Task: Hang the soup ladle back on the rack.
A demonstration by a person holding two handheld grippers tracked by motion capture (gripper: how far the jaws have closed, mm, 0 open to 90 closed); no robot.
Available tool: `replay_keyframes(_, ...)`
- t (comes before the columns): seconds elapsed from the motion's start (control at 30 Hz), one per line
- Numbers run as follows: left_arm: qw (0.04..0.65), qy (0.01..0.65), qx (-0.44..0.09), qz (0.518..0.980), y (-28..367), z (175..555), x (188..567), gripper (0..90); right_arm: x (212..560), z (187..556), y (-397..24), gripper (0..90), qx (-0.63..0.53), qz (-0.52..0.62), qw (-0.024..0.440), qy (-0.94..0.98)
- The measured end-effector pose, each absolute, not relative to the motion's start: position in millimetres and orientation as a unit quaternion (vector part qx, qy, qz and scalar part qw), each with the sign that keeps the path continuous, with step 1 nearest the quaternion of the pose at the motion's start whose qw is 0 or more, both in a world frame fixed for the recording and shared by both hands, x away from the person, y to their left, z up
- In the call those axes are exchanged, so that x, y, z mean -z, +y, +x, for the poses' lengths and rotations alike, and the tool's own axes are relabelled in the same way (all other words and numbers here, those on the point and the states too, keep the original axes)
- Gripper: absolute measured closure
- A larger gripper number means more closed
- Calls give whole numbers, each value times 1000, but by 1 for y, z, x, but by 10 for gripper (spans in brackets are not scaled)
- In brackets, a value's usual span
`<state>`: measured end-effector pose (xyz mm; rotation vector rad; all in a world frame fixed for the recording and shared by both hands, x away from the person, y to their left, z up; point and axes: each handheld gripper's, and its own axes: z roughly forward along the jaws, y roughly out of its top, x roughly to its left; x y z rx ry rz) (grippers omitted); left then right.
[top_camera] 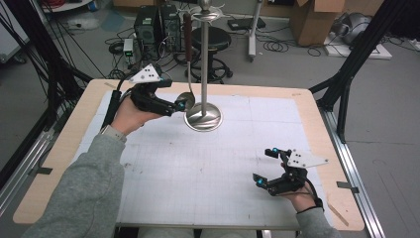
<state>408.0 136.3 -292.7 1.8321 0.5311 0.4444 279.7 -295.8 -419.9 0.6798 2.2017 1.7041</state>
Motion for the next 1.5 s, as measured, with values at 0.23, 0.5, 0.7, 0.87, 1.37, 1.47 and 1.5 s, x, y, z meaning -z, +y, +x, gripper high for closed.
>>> replay_keyframes(0.23, 566, 235, -177, 770, 144, 401, 307, 17, 420, 280, -295, 4, -586, 237, 138, 762)
replay_keyframes(0.5, 580, 239, -169, 761, 159, 390, 315, 17, 420, 280, -296, 4, -586, 236, 142, 762)
replay_keyframes(0.7, 576, 239, -153, 766, 165, 381, 334, 17, 420, 280, -297, 4, -586, 238, 141, 762)
replay_keyframes(0.87, 577, 241, -149, 766, 169, 374, 344, 17, 420, 280, -296, 4, -585, 240, 139, 762)
replay_keyframes(1.37, 582, 249, -152, 759, 189, 354, 368, 17, 421, 281, -297, 4, -584, 242, 140, 762)
replay_keyframes(1.47, 578, 251, -149, 762, 194, 351, 370, 17, 421, 281, -297, 4, -584, 243, 141, 761)
replay_keyframes(1.5, 578, 251, -150, 762, 194, 350, 370, 17, 421, 281, -297, 4, -584, 243, 141, 761)
